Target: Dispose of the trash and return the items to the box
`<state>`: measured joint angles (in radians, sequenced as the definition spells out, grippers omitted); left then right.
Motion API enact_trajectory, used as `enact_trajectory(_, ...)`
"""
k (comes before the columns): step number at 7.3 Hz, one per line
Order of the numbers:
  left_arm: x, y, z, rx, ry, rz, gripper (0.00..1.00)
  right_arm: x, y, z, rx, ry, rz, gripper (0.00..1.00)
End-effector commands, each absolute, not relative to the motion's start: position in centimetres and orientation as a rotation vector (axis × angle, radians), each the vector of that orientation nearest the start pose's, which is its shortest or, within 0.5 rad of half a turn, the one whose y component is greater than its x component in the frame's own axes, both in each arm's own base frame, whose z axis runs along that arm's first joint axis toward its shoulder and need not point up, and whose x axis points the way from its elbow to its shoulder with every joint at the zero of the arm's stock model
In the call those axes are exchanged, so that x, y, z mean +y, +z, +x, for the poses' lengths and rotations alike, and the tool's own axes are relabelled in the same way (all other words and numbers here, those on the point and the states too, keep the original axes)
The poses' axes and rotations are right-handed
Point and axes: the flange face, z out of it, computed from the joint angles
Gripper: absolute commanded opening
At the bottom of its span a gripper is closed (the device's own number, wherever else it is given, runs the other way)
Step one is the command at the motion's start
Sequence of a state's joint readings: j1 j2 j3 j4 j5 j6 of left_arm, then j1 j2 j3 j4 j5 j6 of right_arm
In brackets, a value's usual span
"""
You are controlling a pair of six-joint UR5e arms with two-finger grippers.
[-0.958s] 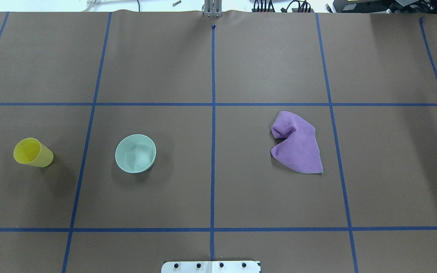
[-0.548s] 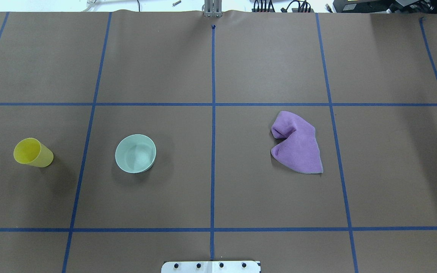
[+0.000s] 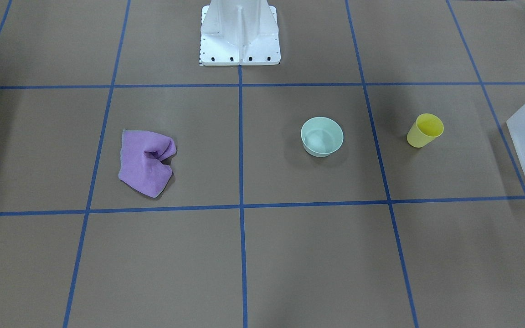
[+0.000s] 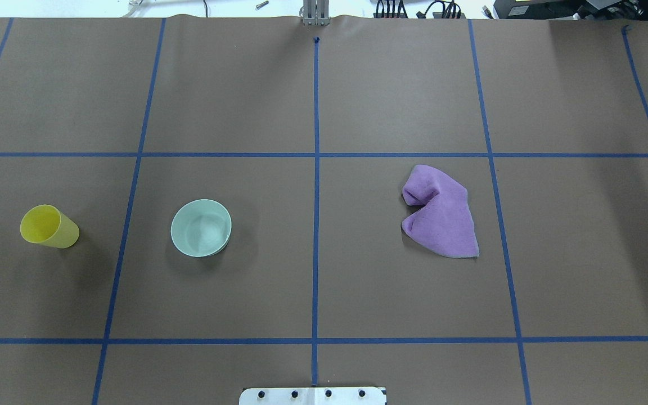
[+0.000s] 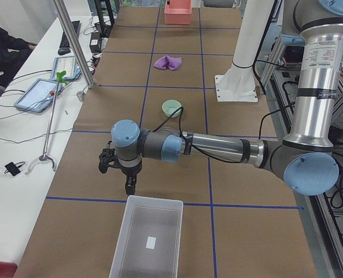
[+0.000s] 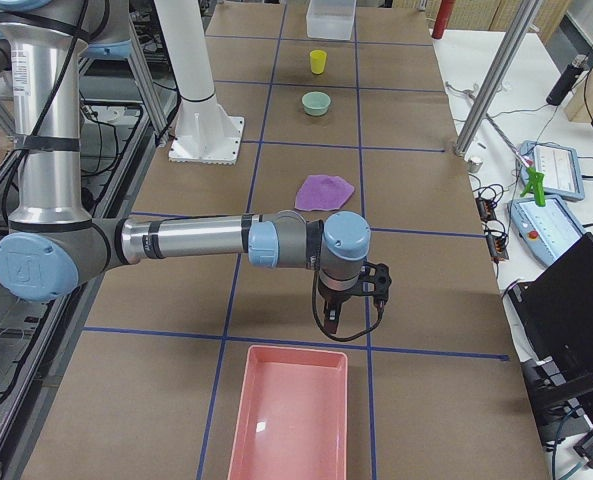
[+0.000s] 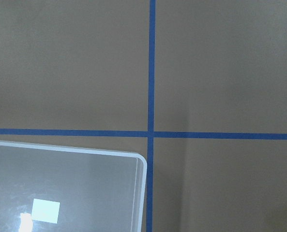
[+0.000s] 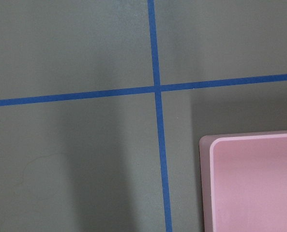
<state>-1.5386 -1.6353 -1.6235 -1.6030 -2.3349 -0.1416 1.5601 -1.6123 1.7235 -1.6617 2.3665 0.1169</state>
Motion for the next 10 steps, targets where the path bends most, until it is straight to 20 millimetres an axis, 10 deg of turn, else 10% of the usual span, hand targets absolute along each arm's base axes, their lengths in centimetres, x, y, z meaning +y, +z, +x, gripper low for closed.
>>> enact_trajectory(1, -52.8, 59.7, -4.7, 0.772, -0.046, 0.076, 0.98, -47.4, 61.0, 5.7, -0.796, 0.092, -0.03, 1.0)
enact_trajectory(6, -53.0, 59.3, -4.7, 0.774, -0.044, 0.083, 0.98, -47.4, 61.2, 5.7, -0.797, 0.094, -0.034, 1.0)
enact_trajectory(10, -54.1, 53.1, -4.4, 0.785, -0.032, 0.178, 0.98, -47.8, 59.6, 5.9, -0.795, 0.081, 0.002, 1.0)
